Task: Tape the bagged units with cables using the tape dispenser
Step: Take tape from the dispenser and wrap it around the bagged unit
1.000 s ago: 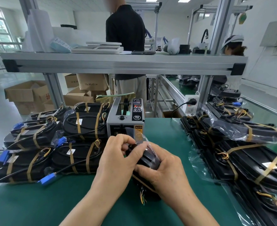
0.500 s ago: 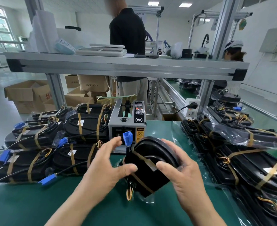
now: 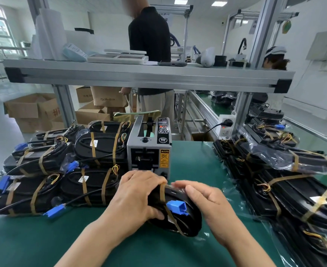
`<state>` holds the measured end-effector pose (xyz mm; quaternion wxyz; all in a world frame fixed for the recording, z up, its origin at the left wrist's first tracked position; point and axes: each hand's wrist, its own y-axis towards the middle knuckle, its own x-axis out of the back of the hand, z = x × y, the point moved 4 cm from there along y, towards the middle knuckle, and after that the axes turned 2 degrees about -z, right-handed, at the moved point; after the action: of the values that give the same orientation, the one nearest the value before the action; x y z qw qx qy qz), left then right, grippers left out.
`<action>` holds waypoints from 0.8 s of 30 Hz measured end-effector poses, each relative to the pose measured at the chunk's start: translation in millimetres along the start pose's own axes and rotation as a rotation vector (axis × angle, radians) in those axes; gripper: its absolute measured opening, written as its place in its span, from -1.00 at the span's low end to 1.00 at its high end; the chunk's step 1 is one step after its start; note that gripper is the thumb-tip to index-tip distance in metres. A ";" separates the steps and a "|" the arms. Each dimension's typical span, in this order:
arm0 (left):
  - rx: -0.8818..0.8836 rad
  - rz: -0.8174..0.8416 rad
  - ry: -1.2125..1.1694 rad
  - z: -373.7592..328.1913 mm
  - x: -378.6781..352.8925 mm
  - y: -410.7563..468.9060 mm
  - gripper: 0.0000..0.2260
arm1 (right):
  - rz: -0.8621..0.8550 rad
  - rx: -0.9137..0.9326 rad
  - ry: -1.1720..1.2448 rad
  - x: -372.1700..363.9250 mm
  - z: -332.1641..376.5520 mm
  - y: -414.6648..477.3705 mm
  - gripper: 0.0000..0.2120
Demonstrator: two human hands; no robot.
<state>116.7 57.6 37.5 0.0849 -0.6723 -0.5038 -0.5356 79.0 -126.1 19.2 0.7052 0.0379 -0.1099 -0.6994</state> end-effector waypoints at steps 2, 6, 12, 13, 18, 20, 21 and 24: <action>-0.019 0.018 0.057 -6.4 -3.9 2.5 -0.30 | -0.104 0.023 -0.058 0.7 -3.6 -1.3 -0.77; -0.027 0.087 -0.004 -13.4 -0.5 4.4 -0.28 | -0.346 0.078 -0.130 7.6 -15.1 -11.1 -0.64; 0.662 -0.403 -0.537 34.3 23.0 30.3 -0.85 | -0.563 0.057 -0.141 29.0 -29.9 -21.5 -0.64; 0.779 -0.400 -0.623 43.2 15.8 36.1 -0.82 | -0.578 0.047 -0.140 30.1 -30.3 -22.2 -0.63; 1.164 -0.324 -1.057 60.2 -27.0 54.3 -0.81 | -0.638 0.014 -0.125 30.4 -29.5 -23.1 -0.62; 1.237 -0.315 -1.219 62.6 -35.2 57.3 -0.78 | -0.670 0.002 -0.108 32.5 -29.6 -23.1 -0.62; 1.260 -0.316 -1.264 64.3 -37.6 58.3 -0.77 | -0.680 0.003 -0.106 33.3 -29.6 -23.2 -0.63; 1.299 -0.334 -1.310 66.3 -40.7 61.2 -0.74 | -0.677 -0.003 -0.105 33.0 -30.1 -22.9 -0.63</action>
<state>209.1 47.8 3.5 0.0650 -0.5798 -0.7418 0.3308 62.8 -162.4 -11.4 0.4263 0.0350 -0.1263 -0.8950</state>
